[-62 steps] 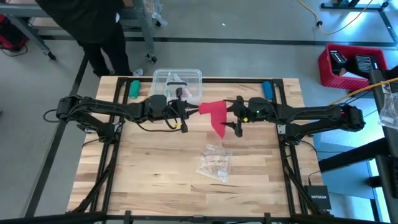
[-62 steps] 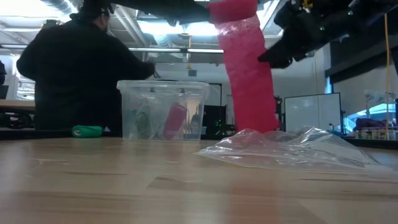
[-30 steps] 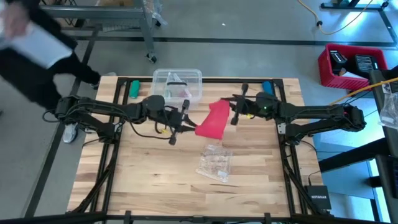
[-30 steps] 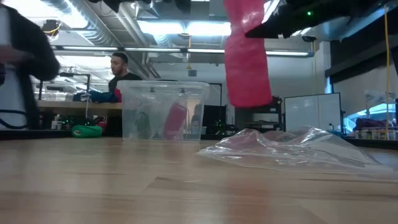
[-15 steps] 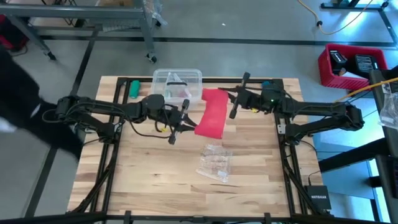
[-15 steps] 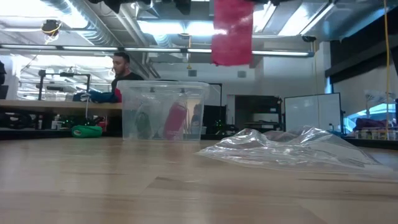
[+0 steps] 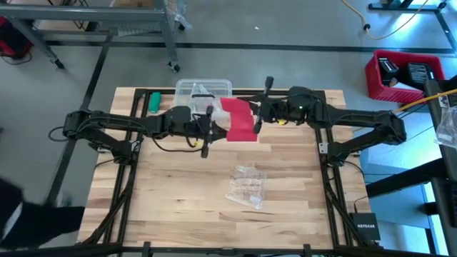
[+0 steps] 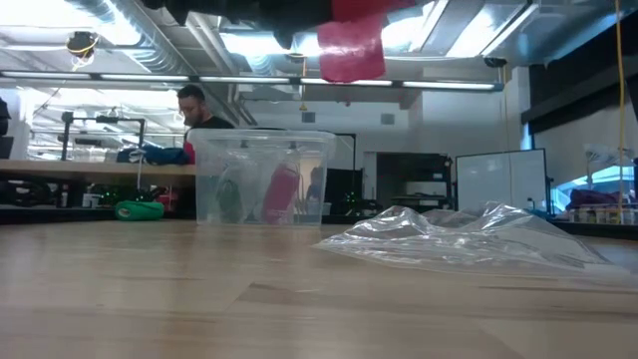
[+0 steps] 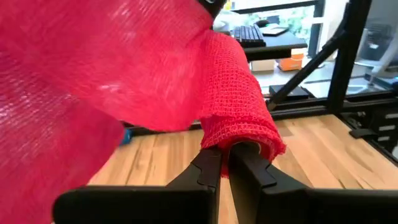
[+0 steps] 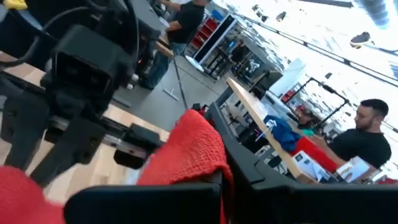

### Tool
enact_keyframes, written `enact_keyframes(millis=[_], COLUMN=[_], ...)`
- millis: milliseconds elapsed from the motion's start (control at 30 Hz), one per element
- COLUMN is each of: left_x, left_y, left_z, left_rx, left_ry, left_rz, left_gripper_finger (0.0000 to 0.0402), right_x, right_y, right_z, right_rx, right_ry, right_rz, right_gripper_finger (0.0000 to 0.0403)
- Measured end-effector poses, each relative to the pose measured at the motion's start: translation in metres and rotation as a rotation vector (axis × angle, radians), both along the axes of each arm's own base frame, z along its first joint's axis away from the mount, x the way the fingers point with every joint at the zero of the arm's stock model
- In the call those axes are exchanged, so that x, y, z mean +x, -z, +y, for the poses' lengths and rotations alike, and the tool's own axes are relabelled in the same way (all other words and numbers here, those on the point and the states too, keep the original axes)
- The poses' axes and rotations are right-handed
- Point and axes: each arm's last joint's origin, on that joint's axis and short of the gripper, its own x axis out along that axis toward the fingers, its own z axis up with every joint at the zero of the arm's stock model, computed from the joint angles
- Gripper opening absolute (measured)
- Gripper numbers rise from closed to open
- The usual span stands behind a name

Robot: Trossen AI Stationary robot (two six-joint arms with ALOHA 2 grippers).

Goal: Roll bandage
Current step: Roll the red bandage

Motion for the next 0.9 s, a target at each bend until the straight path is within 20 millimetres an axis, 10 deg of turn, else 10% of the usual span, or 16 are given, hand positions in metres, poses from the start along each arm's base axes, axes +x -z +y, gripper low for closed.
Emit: enact_keyframes(millis=[900], left_x=[0.013], left_y=[0.022], left_z=[0.023], left_rx=[-0.066], left_ry=[-0.172], left_rz=[0.057], left_gripper_finger=[0.0013], right_x=[0.011], right_y=[-0.067], right_z=[0.006], right_rx=[0.049], right_ry=[-0.179], right_rz=[-0.100], right_gripper_finger=[0.0000])
